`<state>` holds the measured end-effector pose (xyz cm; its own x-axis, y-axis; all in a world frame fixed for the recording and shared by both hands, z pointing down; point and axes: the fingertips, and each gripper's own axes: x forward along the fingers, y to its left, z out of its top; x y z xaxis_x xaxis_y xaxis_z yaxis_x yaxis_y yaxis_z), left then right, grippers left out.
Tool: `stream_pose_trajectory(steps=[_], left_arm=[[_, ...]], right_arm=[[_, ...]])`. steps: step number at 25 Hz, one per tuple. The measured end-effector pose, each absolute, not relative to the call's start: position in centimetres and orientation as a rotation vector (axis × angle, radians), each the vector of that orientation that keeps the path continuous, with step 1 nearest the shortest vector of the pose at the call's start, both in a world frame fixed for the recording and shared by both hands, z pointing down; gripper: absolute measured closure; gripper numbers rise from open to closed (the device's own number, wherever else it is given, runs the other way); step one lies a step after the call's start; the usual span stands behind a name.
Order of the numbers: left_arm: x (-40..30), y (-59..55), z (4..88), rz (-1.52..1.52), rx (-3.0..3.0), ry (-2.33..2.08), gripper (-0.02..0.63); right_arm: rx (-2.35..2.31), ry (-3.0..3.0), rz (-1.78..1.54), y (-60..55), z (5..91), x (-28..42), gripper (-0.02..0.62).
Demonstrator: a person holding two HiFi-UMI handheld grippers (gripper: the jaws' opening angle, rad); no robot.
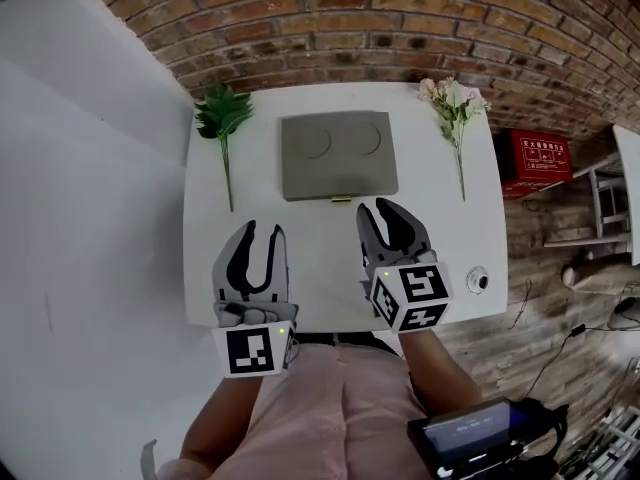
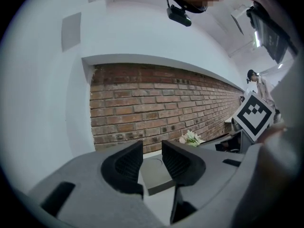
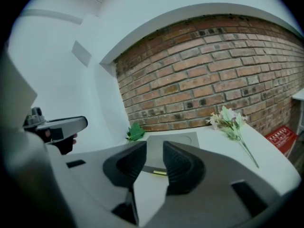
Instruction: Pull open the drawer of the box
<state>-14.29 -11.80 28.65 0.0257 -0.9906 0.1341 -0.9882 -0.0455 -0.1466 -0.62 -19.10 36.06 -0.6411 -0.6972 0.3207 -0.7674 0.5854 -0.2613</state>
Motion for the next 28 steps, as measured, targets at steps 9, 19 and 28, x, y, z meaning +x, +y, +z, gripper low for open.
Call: stream_pose_trajectory(steps=[9,19,28], left_arm=[[-16.2,-14.3,32.1,-0.357,-2.307,2.191,0.477],[-17.5,-15.5,35.7,-0.402,-2.348,2.22,0.477],[-18.8,-16.6,38.3,-0.467,-2.375,2.255,0.477]], right_arm=[[1.196,-2.513,0.711,-20.0,41.4,-1.9,0.482],[1.136,-2.414,0.875,-20.2,47.0,-3.1,0.48],[1.112,-2.36,0.985,-20.8,49.9,-3.6,0.482]])
